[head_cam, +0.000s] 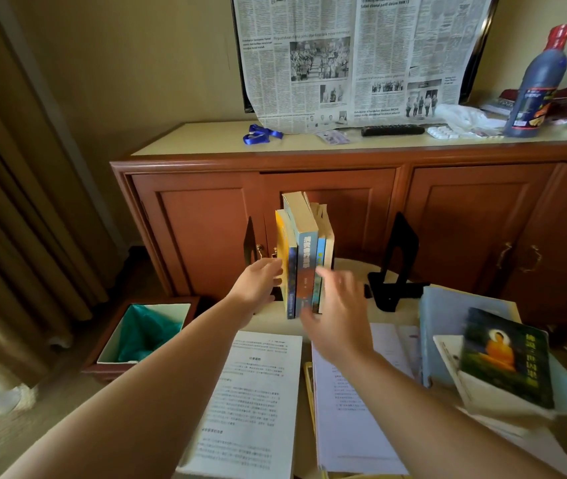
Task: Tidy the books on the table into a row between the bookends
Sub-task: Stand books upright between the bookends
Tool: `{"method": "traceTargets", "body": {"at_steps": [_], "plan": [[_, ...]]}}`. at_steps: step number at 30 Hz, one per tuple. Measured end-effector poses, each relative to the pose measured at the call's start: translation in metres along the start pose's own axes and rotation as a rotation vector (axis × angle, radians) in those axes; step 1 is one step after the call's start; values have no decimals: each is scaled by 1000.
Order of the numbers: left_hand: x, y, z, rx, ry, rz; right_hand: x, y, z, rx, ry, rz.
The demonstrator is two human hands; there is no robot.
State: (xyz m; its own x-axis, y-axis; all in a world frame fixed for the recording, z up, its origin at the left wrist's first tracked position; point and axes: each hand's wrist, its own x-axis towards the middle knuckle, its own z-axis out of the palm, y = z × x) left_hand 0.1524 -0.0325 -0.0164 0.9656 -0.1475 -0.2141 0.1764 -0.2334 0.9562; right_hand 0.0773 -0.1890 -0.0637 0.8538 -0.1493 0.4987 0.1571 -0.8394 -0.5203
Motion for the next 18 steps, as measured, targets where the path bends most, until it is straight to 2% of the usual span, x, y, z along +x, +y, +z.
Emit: {"method": "traceTargets", "body": {"at_steps": [2, 5, 8, 10, 13, 18], "plan": [[-13, -17, -13, 95, 52, 46, -28, 4, 10, 54, -218, -46], [-37, -54, -34, 370, 119, 95, -60, 3, 25, -2, -491, -53], [-64, -93, -58, 576, 180, 72, -78, -4, 31, -120, -617, -37], [-81, -120, -76, 652, 222, -21, -86, -9, 29, -170, -653, -28], [-93, -165, -110, 582, 263, -282, -92, -11, 27, -190, -682, -5], [-104, -218, -145, 131, 240, -689, -96, -5, 34, -216, -666, -24]]}}
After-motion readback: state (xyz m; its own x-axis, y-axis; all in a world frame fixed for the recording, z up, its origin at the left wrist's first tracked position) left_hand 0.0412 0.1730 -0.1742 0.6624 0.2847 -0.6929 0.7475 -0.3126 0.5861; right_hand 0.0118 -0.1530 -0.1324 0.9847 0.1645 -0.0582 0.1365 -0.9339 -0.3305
